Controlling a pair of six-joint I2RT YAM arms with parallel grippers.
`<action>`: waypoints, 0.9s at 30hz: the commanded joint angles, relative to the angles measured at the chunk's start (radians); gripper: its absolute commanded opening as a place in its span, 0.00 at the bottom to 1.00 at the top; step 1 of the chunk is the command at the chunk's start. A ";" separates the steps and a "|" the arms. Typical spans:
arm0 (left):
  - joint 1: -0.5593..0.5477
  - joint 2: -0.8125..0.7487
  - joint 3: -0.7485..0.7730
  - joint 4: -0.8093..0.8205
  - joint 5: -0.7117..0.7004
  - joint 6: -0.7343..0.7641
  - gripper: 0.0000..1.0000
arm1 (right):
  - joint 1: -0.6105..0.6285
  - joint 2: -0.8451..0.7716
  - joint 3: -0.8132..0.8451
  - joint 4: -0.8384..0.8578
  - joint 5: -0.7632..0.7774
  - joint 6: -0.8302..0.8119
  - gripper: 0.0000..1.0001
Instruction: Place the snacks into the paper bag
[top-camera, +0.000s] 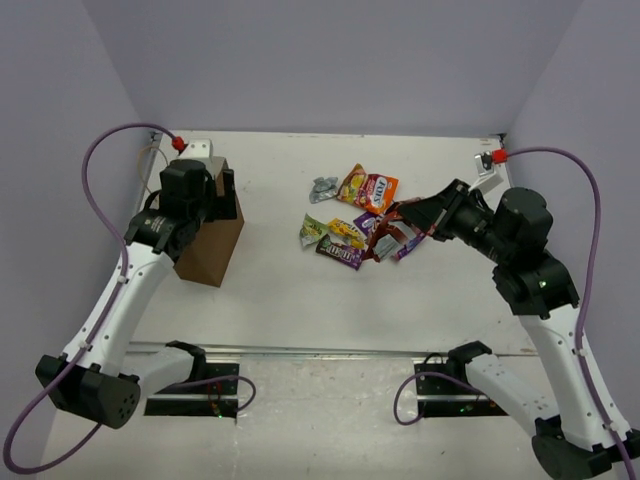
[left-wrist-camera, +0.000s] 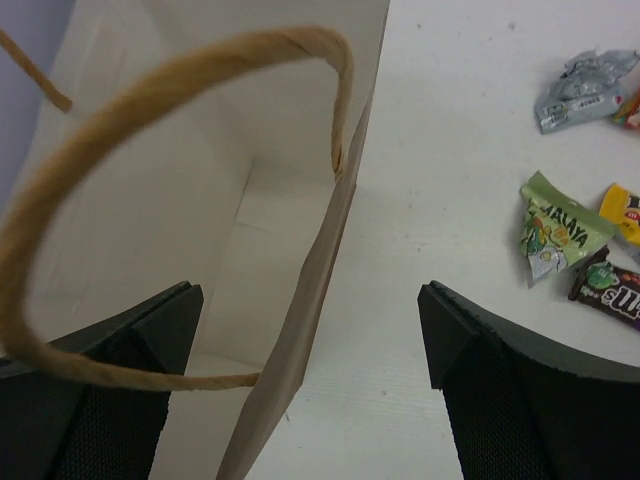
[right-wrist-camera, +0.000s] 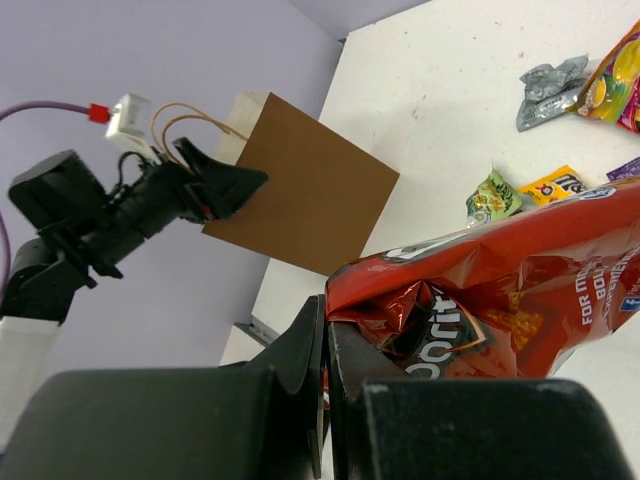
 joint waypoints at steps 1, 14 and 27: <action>0.008 -0.018 0.003 -0.008 0.048 -0.016 0.96 | 0.005 0.001 0.069 0.021 -0.014 -0.026 0.00; 0.001 0.000 0.072 -0.048 0.209 -0.042 0.00 | 0.004 0.057 0.111 0.019 -0.022 -0.048 0.00; -0.312 0.077 0.132 -0.008 0.265 -0.059 0.00 | 0.001 0.369 0.686 -0.135 -0.125 -0.118 0.00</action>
